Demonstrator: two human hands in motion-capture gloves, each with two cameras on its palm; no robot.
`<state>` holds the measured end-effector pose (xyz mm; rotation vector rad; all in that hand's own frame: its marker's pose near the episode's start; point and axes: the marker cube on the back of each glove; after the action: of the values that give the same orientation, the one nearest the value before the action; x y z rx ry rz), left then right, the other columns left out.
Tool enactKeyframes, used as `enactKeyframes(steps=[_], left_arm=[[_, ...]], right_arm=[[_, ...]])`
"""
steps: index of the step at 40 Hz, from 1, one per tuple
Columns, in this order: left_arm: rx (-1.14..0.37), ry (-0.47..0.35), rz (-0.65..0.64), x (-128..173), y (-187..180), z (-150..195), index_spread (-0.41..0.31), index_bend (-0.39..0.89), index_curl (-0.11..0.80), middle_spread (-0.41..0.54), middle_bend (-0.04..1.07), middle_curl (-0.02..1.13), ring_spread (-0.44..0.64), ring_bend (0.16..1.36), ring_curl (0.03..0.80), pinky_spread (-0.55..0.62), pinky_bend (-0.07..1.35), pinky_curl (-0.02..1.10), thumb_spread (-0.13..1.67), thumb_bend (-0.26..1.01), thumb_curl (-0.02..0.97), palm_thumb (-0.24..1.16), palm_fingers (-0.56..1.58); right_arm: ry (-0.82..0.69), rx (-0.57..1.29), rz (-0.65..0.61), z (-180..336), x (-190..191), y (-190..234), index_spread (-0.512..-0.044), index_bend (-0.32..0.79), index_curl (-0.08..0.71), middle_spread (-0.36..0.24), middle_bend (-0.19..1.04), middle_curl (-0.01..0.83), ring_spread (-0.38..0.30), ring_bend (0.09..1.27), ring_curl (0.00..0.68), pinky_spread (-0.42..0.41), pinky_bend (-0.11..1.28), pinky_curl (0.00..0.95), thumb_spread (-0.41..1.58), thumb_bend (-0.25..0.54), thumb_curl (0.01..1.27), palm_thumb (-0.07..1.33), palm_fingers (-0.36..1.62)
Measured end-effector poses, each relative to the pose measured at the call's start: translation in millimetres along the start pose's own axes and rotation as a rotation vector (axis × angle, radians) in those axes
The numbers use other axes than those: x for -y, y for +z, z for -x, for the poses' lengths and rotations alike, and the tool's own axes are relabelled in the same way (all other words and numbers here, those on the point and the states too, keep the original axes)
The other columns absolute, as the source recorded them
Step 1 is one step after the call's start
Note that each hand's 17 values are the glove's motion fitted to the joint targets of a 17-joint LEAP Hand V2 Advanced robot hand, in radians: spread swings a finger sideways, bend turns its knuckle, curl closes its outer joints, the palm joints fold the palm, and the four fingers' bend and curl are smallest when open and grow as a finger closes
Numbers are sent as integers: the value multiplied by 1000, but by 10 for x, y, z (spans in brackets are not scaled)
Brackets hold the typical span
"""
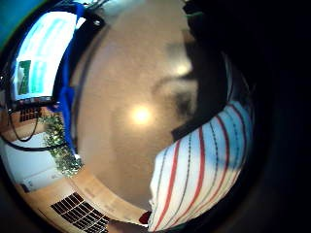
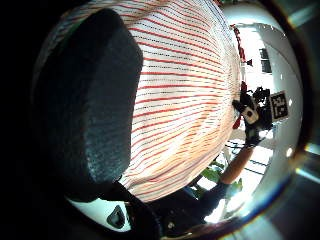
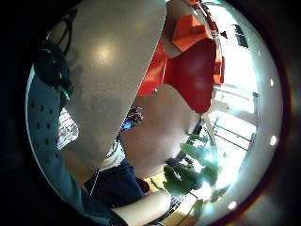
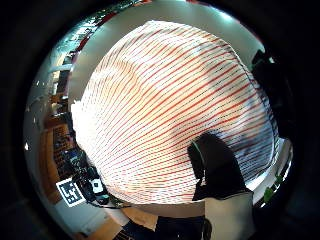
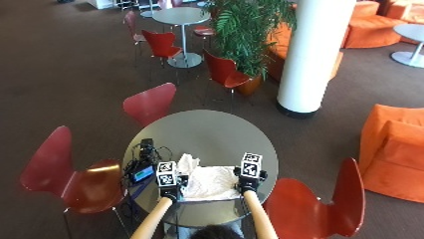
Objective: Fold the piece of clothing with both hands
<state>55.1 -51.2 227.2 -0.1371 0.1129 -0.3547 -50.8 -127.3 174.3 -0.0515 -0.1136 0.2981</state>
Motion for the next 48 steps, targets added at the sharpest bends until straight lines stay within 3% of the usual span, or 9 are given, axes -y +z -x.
enactKeyframes(steps=[7,8,16,20,25,29,35,44,48], left_arm=[[-5,-6,32,-21,24,4,-86,192,356,90,139,341,253,493,348,231,386,362,1445,-7,215,120,260],[1,-6,29,-19,24,10,-86,192,359,91,139,337,258,491,346,235,386,361,1448,-6,213,118,259],[-13,4,46,-30,9,-11,-84,193,378,113,140,314,290,482,335,258,379,357,1461,-4,202,113,246],[-99,43,100,-46,-59,-96,-83,182,382,118,143,304,302,486,332,264,381,356,1465,-4,198,112,243],[-164,29,165,-117,-190,-181,-83,177,385,121,148,297,308,484,327,260,387,357,1466,-4,195,110,247],[-143,41,110,-80,-290,-245,-82,159,379,115,162,296,296,495,324,236,395,356,1467,-4,193,109,273],[-120,104,69,-70,-414,-340,-80,161,374,106,162,298,288,498,324,218,399,360,1467,-4,190,109,282],[-106,127,-18,-84,-708,-315,-73,161,371,102,160,296,277,504,320,206,398,359,1462,-5,187,107,289],[-126,134,-88,188,-689,-161,-71,162,370,102,160,295,273,506,318,204,398,359,1461,-5,186,106,289]], right_arm=[[-27,63,1,102,-27,8,-161,69,160,-138,261,480,-220,601,449,-287,657,384,1038,-5,481,788,1164],[-43,82,2,131,-31,13,-187,116,175,-159,290,490,-233,621,456,-306,628,375,1020,15,491,837,1256],[-10,142,1,88,25,14,-240,178,242,-211,349,510,-246,669,467,-351,553,361,841,-2,540,952,1328],[59,202,22,-102,94,-37,-252,198,279,-221,352,512,-253,662,468,-359,538,358,711,-29,569,952,1330],[95,244,5,-349,134,-178,-258,188,312,-226,354,514,-253,660,467,-364,537,362,608,-31,595,960,1330],[148,236,-58,-587,252,-336,-258,185,335,-225,357,516,-253,651,464,-365,543,368,536,-32,616,965,1327],[176,223,-47,-755,578,-428,-261,184,362,-225,359,517,-252,641,462,-374,549,376,462,-36,639,964,1325],[86,164,-136,-301,283,-1190,-264,184,393,-225,359,517,-254,637,463,-372,547,382,392,-36,667,967,1325],[1,111,-163,226,96,-1378,-265,182,404,-226,361,518,-255,634,463,-372,548,385,372,-36,676,966,1323]])
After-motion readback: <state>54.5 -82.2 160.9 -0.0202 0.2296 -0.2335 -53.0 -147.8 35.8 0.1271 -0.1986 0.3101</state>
